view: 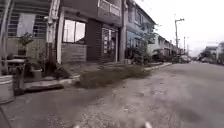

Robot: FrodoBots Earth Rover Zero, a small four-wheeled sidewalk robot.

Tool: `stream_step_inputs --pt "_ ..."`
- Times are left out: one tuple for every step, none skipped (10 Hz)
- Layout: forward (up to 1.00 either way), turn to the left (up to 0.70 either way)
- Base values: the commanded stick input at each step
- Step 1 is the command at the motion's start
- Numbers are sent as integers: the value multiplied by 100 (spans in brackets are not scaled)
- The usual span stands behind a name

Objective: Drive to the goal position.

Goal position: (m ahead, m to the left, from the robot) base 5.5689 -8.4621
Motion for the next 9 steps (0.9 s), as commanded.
stream_step_inputs --pt "0 -70" --pt "0 -70" --pt "0 -66" --pt "0 -65" --pt "0 -70" --pt "0 -70" --pt "0 -70" --pt "0 -70" --pt "0 -70"
